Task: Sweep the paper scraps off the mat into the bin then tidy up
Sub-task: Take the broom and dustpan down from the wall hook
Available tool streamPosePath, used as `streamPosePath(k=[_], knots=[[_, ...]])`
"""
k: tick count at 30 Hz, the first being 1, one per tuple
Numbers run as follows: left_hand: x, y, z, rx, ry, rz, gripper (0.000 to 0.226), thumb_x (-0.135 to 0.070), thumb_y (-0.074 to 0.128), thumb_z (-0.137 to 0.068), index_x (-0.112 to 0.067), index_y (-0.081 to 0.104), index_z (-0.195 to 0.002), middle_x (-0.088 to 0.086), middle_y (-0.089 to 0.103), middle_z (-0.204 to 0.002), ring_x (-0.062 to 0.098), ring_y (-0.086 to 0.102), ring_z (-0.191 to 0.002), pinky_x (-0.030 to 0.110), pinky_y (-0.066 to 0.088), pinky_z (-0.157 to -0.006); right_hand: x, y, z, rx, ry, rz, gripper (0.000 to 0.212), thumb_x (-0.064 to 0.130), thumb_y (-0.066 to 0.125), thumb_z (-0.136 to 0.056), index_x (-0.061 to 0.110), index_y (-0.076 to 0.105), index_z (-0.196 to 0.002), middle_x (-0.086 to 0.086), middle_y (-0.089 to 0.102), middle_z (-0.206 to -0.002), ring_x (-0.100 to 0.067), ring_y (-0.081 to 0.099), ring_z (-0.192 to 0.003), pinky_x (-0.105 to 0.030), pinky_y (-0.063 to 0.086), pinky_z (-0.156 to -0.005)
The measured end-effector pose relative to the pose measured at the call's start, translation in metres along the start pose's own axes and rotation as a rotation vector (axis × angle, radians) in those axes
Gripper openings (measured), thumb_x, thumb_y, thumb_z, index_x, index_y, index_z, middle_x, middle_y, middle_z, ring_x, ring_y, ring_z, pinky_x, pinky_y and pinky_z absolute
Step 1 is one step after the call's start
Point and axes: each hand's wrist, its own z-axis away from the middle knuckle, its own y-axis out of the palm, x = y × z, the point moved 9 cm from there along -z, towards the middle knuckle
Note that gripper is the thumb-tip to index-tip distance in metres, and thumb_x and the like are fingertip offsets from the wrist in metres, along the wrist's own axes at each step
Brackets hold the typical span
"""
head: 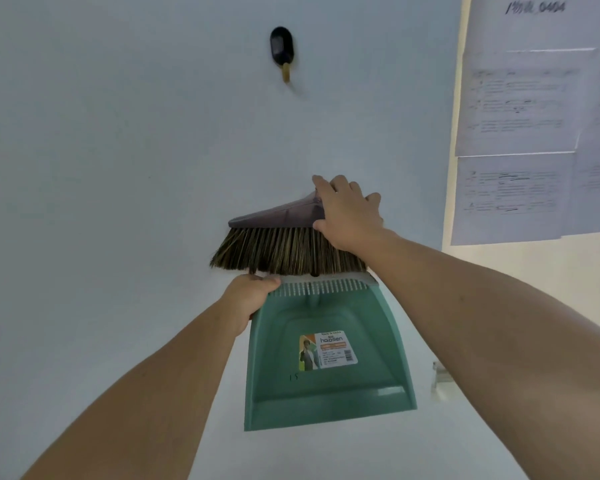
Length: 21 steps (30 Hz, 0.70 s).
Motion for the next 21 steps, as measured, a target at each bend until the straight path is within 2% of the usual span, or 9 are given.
streamPosePath(k=[3,6,8,11,13,15,17,21], knots=[[-0.010,0.004,-0.001,-0.029,0.063,-0.097,0.047,-0.027,0.065,-0.090,-0.003,0.056,-0.129,0.014,0.065,-0.114,0.028,0.063,-0.098,0.038,0.050,-0.093,0.011,-0.015,-0.001,-0.105,-0.024,0.042,0.060,0.028,0.064,-0.085,0.023,0.036,-0.138,-0.006,0.041,-0.130,-0.027,0.041,-0.114,-0.044,0.028,-0.079],[-0.023,0.009,-0.001,-0.036,0.124,-0.165,0.040,-0.020,0.063,-0.091,-0.007,0.059,-0.128,0.009,0.062,-0.112,0.023,0.059,-0.096,0.031,0.046,-0.089,0.016,-0.022,-0.002,-0.142,-0.033,0.025,0.056,0.023,0.066,-0.083,0.022,0.041,-0.133,-0.005,0.042,-0.126,-0.026,0.042,-0.110,-0.042,0.025,-0.077],[-0.029,0.009,-0.003,-0.038,0.143,-0.234,0.039,-0.017,0.063,-0.090,-0.009,0.060,-0.128,0.009,0.062,-0.118,0.025,0.058,-0.102,0.034,0.046,-0.095,0.014,-0.025,0.000,-0.164,-0.034,0.008,0.054,0.022,0.067,-0.082,0.021,0.042,-0.129,-0.004,0.042,-0.124,-0.026,0.043,-0.107,-0.042,0.027,-0.078],[-0.039,0.010,-0.001,-0.035,0.169,-0.288,0.051,-0.015,0.066,-0.087,-0.012,0.053,-0.137,0.011,0.052,-0.137,0.027,0.052,-0.118,0.032,0.041,-0.101,0.010,-0.029,0.003,-0.205,-0.037,0.012,0.052,0.022,0.067,-0.081,0.020,0.043,-0.127,-0.004,0.044,-0.123,-0.026,0.044,-0.104,-0.042,0.028,-0.077],[-0.042,0.015,0.001,-0.009,0.150,-0.324,0.060,-0.012,0.067,-0.083,-0.015,0.048,-0.141,0.009,0.047,-0.142,0.026,0.049,-0.122,0.031,0.041,-0.101,0.007,-0.031,0.004,-0.222,-0.038,0.011,0.052,0.024,0.067,-0.081,0.020,0.043,-0.127,-0.004,0.045,-0.120,-0.026,0.045,-0.102,-0.041,0.028,-0.076],[-0.044,0.025,0.005,0.054,0.125,-0.396,0.053,-0.008,0.064,-0.080,-0.015,0.058,-0.132,0.009,0.055,-0.132,0.026,0.056,-0.113,0.035,0.048,-0.096,0.006,-0.031,0.005,-0.229,-0.038,0.014,0.052,0.025,0.067,-0.081,0.020,0.042,-0.127,-0.004,0.048,-0.117,-0.025,0.045,-0.101,-0.041,0.027,-0.076],[-0.045,0.036,0.011,0.135,0.139,-0.486,0.036,-0.005,0.061,-0.079,-0.016,0.069,-0.113,0.008,0.066,-0.111,0.021,0.062,-0.095,0.034,0.054,-0.083,0.006,-0.031,0.007,-0.235,-0.038,0.029,0.053,0.027,0.067,-0.082,0.019,0.041,-0.128,-0.004,0.051,-0.115,-0.026,0.046,-0.101,-0.042,0.028,-0.076],[-0.042,0.038,0.017,0.190,0.208,-0.628,0.031,-0.011,0.063,-0.083,-0.022,0.066,-0.111,-0.003,0.062,-0.098,0.011,0.056,-0.086,0.025,0.044,-0.066,0.007,-0.031,0.010,-0.239,-0.033,0.026,0.052,0.027,0.067,-0.083,0.019,0.040,-0.127,-0.003,0.056,-0.112,-0.026,0.046,-0.102,-0.042,0.029,-0.076]])
